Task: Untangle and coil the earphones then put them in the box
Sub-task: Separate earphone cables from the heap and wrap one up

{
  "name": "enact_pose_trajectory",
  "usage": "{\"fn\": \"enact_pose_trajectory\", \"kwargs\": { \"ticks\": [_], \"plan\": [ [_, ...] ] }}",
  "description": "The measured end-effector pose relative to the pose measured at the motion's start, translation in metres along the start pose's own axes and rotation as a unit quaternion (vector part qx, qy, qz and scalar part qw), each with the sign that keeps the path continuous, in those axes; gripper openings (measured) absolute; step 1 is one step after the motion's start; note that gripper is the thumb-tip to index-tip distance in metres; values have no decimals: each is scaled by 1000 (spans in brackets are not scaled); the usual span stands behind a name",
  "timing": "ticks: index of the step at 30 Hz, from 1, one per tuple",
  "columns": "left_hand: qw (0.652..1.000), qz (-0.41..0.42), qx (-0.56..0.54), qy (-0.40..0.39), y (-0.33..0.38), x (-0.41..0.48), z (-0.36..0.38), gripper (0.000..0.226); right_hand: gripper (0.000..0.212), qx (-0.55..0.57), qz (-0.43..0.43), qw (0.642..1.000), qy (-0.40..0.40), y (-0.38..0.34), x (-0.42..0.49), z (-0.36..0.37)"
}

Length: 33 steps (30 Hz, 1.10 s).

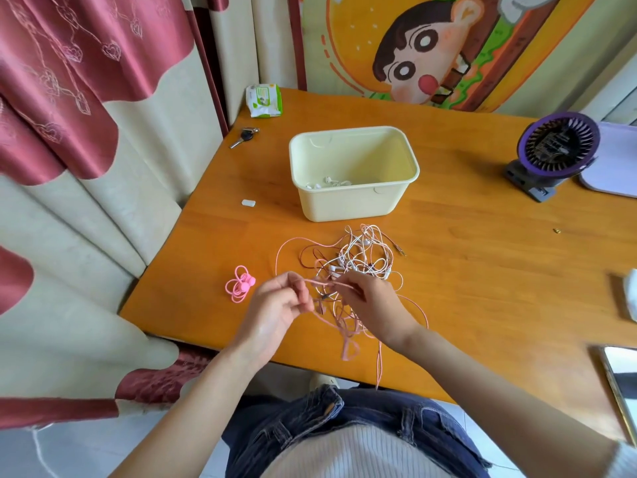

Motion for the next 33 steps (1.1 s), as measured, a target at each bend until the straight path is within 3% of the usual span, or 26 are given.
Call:
{"fn": "enact_pose_trajectory", "kwargs": {
  "ticks": [7, 10, 13, 15, 18, 21, 23, 25, 29, 33],
  "plan": [
    [994, 52, 94, 30, 10, 4, -22, 23, 26, 2, 46, 997, -58, 11, -2, 1],
    [992, 73, 31, 94, 18, 6, -35, 23, 25, -24, 47, 995, -86, 18, -4, 2],
    [986, 53, -49, 148, 19, 10, -55, 25, 26, -19, 59, 996, -58, 23, -3, -7],
    [987, 38, -26, 151, 16, 13, -64, 26, 24, -30, 68, 997, -33, 28, 0, -15],
    [970, 19, 218, 109, 6, 15, -64, 23, 24, 0, 110, 994, -18, 39, 6, -22],
    [846, 42, 530, 48, -10, 15, -64, 24, 26, 5, 118, 993, -7, 39, 10, -25],
    [809, 51, 583, 52, -18, 16, -68, 28, 28, -11, 91, 996, 7, 30, 13, -30],
    [811, 44, 581, 56, -23, 18, -69, 30, 30, 19, 69, 997, 28, 21, 15, -34],
    [859, 57, 503, 74, -14, 21, -68, 22, 33, 181, 120, 969, 114, 23, 21, -54],
    [858, 68, 498, 105, -5, 18, -83, 14, 35, 120, 126, 969, 176, 34, 25, -81]
  ]
}}
Point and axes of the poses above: each hand's wrist, its own x-axis towards the middle knuckle, its own z-axis out of the palm, y = z × x, the point moved 8 cm from there along x, towards the middle knuckle, and after that the axes turned 7 degrees about y, right-handed, at the moved point
